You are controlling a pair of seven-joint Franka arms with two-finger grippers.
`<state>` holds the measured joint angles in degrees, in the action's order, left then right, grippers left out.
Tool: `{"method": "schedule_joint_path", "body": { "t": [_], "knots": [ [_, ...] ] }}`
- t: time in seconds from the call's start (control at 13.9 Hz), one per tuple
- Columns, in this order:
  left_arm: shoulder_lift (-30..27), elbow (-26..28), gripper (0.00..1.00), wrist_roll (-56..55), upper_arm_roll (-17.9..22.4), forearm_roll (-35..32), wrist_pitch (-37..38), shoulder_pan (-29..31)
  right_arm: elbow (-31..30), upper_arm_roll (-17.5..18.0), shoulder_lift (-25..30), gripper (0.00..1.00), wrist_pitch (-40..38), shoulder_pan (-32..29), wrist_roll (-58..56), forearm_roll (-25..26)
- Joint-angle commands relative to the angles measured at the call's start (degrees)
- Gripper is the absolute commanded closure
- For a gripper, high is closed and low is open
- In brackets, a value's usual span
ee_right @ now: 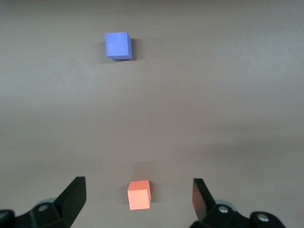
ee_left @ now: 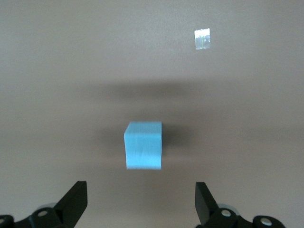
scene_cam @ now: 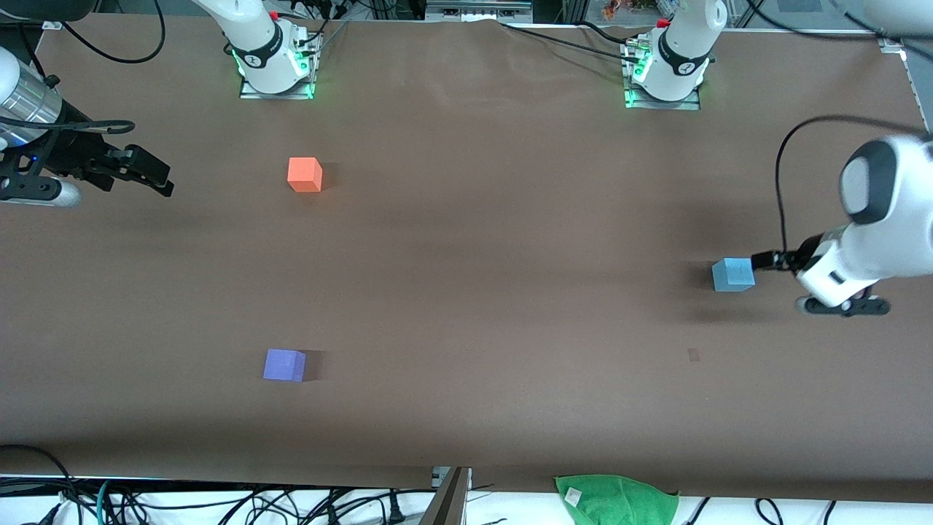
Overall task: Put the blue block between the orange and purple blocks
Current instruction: 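Reach the left gripper down to the light blue cube and grasp it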
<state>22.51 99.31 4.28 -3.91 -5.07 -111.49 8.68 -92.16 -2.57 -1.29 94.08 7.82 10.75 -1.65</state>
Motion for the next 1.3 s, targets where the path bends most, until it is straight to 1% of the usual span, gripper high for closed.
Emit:
{"method": "schedule_joint_path", "body": {
  "t": [0.0, 0.14, 0.36, 0.51, 0.79, 0.94, 1.01, 1.08, 1.15, 1.23],
  "knots": [
    [-2.64, 10.34, 0.0, 4.77, -0.39, -1.17, -10.46, 2.13, 0.84, 0.11, -0.29, 0.0, 0.22, -0.35, -0.64, -0.99],
    [-3.79, 16.76, 0.0, 4.77, -0.39, -1.17, -18.54, 3.01, 0.84, 0.11, -0.29, 0.0, 0.31, -0.35, -0.73, -0.99],
    [-3.35, 21.96, 0.0, 4.51, -0.31, -1.17, -27.78, 3.01, 0.84, 0.11, -0.29, 0.0, 0.31, -0.35, -0.73, -0.99],
    [-2.04, 23.47, 0.0, 4.51, -0.31, -1.17, -31.84, 3.1, 0.84, 0.11, -0.21, 0.0, 0.31, -0.44, -0.73, -0.99],
    [0.51, 24.18, 0.0, 4.68, -0.22, -1.78, -34.58, 3.72, 0.84, 0.11, -0.21, 0.0, 0.31, -0.44, -0.73, -0.99],
    [2.7, 24.18, 0.0, 4.6, -0.04, -1.78, -37.55, 4.76, 0.84, 0.11, -0.21, 0.0, 0.31, -0.44, -0.82, -0.99],
    [3.24, 24.09, 0.16, 4.6, -0.13, -1.78, -37.92, 5.29, 0.84, 0.11, -0.21, 0.0, 0.31, -0.44, -0.82, -0.99],
    [2.98, 24.18, 0.55, 4.51, -0.13, -1.87, -37.83, 5.3, 0.84, 0.11, -0.21, 0.0, 0.31, -0.44, -0.82, -0.99],
    [2.98, 24.09, 0.64, 4.42, -0.13, -1.78, -37.83, 5.3, 0.84, 0.11, -0.29, 0.0, 0.31, -0.44, -0.82, -0.99],
    [2.89, 24.09, 0.7, 4.25, -0.22, -1.78, -37.83, 5.3, 0.84, 0.11, -0.29, 0.0, 0.31, -0.44, -0.82, -0.99]
  ]
}}
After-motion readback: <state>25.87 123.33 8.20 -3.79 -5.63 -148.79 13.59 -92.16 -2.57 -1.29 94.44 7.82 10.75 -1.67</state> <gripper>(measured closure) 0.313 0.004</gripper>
